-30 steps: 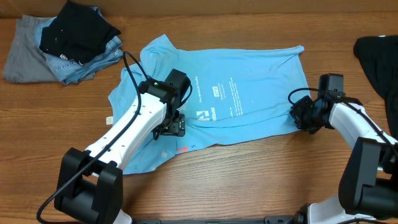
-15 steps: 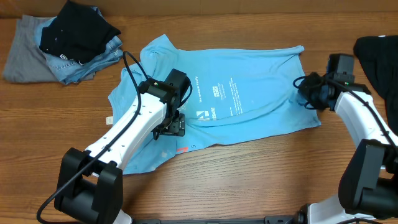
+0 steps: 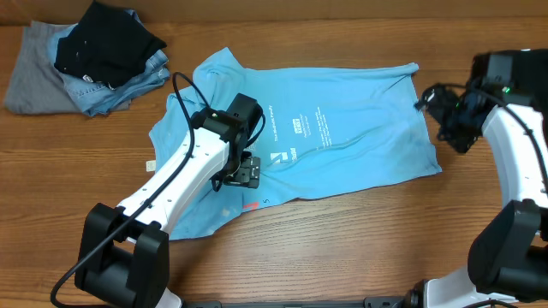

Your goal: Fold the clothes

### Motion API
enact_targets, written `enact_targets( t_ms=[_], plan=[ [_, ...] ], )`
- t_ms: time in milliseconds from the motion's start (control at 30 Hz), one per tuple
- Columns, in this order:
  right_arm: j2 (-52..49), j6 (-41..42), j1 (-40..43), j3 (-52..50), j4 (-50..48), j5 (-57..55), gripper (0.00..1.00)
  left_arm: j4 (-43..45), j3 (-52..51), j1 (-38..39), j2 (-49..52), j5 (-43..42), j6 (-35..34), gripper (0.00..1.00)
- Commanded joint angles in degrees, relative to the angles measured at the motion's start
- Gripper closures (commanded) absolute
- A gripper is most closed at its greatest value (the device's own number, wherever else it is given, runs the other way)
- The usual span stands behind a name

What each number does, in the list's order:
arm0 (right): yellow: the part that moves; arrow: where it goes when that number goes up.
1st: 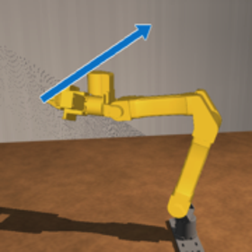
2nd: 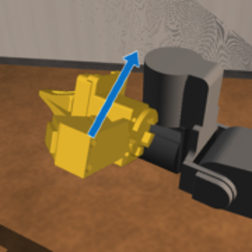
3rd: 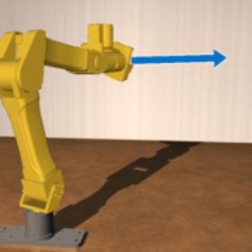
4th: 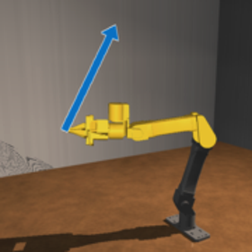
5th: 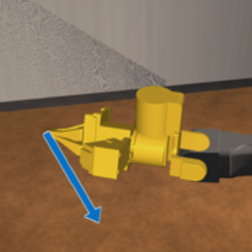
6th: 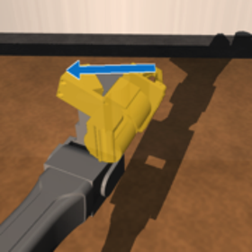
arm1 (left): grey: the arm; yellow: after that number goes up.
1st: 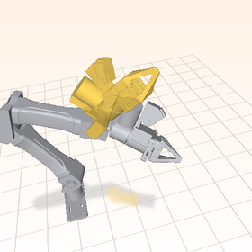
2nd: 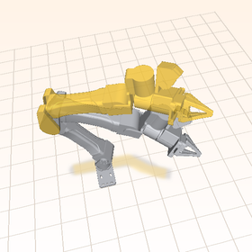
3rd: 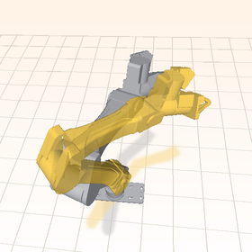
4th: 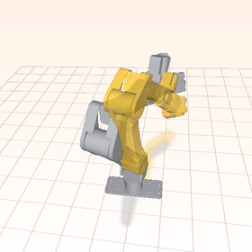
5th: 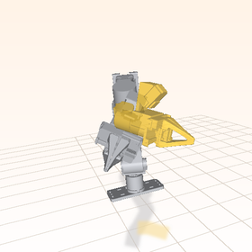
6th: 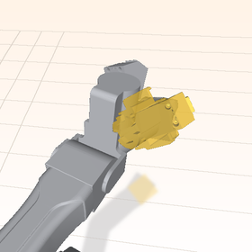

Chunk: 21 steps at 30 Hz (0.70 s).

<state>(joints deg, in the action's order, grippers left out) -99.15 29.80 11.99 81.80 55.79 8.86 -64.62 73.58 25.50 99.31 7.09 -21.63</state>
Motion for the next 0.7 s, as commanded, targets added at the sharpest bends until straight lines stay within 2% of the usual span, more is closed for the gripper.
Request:
enact_targets(
  t_ms=[0,100,300,567,667],
  plan=[
    [1.33,-2.27,-1.01,3.80,2.86,7.10,0.00,-0.15,1.14,0.09,0.35,-9.18,6.86,0.08],
    [1.20,-3.32,-2.29,3.72,5.38,7.26,0.00,-3.23,1.03,0.57,0.35,-9.03,6.84,0.11],
    [1.20,-3.48,-4.35,3.72,6.54,7.13,0.00,-4.39,0.20,1.18,0.35,-8.59,5.70,0.10],
    [1.20,-3.48,-5.84,3.72,6.54,7.10,0.00,-4.24,-1.31,2.34,0.74,-4.74,-2.43,0.14],
    [1.20,-3.48,-5.84,3.72,6.54,7.10,0.00,-2.84,-2.49,3.82,0.79,-3.50,-3.15,0.13]
  ],
)
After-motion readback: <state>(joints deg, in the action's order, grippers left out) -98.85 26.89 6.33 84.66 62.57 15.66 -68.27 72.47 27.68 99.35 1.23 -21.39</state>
